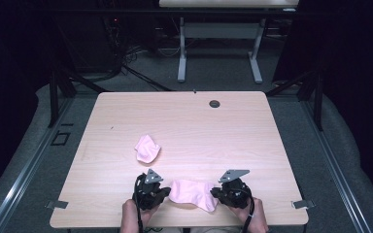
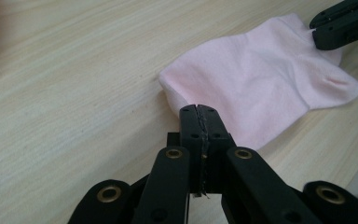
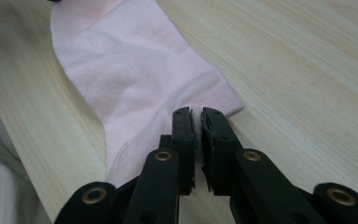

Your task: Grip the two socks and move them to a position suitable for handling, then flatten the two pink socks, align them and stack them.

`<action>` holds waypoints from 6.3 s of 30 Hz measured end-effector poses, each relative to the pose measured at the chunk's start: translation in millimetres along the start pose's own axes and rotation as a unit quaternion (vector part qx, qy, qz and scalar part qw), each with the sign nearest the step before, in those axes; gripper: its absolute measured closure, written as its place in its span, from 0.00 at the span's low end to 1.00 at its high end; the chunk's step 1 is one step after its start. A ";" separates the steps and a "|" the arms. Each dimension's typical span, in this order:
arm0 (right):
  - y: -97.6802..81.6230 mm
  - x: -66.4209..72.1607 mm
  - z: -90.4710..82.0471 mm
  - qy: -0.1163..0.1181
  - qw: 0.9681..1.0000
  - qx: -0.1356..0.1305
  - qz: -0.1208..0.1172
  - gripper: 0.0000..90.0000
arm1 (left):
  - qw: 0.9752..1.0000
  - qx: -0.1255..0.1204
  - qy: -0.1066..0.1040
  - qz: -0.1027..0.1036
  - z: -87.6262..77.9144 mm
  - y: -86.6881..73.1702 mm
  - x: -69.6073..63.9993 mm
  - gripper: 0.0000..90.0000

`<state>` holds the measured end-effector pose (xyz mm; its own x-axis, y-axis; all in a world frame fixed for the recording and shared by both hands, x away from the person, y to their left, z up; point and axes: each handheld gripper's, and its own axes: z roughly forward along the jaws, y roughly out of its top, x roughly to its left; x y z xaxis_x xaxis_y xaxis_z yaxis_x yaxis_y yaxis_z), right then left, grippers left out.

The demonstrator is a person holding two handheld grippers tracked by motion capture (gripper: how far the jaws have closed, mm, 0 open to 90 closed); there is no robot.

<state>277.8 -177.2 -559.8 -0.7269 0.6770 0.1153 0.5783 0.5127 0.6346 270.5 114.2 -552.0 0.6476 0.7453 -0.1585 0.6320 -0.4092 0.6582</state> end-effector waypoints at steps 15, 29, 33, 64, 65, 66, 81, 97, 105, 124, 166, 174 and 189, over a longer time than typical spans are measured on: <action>14.7 -8.7 14.2 0.032 0.998 0.037 -0.037 0.91 | 1.000 0.013 -0.015 -0.015 -2.0 -18.4 1.3 1.00; -3.1 -27.3 -9.1 0.008 0.999 -0.032 0.020 0.26 | 0.998 -0.023 0.005 -0.052 -24.1 -12.3 26.1 0.27; -21.0 -47.4 -25.4 -0.041 0.994 -0.055 0.090 0.15 | 0.997 -0.028 0.025 -0.065 -28.5 -1.4 47.2 0.17; -68.3 -83.0 -33.5 -0.168 0.977 -0.071 0.107 0.15 | 0.990 0.022 0.100 -0.094 16.1 90.1 150.7 0.35; -68.2 -82.5 -32.9 -0.172 0.977 -0.070 0.105 0.16 | 0.990 0.025 0.106 -0.092 19.2 90.8 151.6 0.37; -68.2 -82.5 -32.9 -0.172 0.977 -0.070 0.105 0.16 | 0.989 0.031 0.107 -0.095 22.6 90.8 152.2 0.37; -68.7 -82.0 -32.9 -0.172 0.977 -0.073 0.107 0.16 | 0.985 0.079 0.114 -0.104 47.7 82.3 157.1 0.65; -68.9 -81.9 -33.0 -0.172 0.977 -0.073 0.106 0.16 | 0.987 0.064 0.113 -0.092 47.4 80.4 154.3 0.92; -68.9 -81.8 -32.9 -0.172 0.977 -0.074 0.107 0.16 | 0.993 0.028 0.086 -0.082 30.0 82.9 145.3 0.92; -68.9 -81.8 -32.9 -0.173 0.976 -0.073 0.107 0.16 | 0.999 -0.018 -0.019 -0.022 20.6 110.2 87.3 0.92; -68.2 -83.2 -33.1 -0.172 0.976 -0.074 0.111 0.15 | 0.992 0.048 -0.100 0.064 83.2 115.4 38.1 0.30; -59.5 -79.7 -37.2 -0.156 0.977 -0.084 0.118 0.13 | 0.996 0.031 -0.076 0.047 59.7 106.8 44.8 0.20; -14.3 -60.1 -23.2 -0.111 0.988 -0.074 0.082 0.14 | 0.996 0.065 -0.062 0.014 64.4 82.8 48.4 0.35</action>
<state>304.6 -237.4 -558.0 -0.5195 0.8520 0.0654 0.6090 0.3154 0.7278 381.6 82.4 -552.6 0.7084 0.6648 -0.2373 0.6575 -0.4992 0.5644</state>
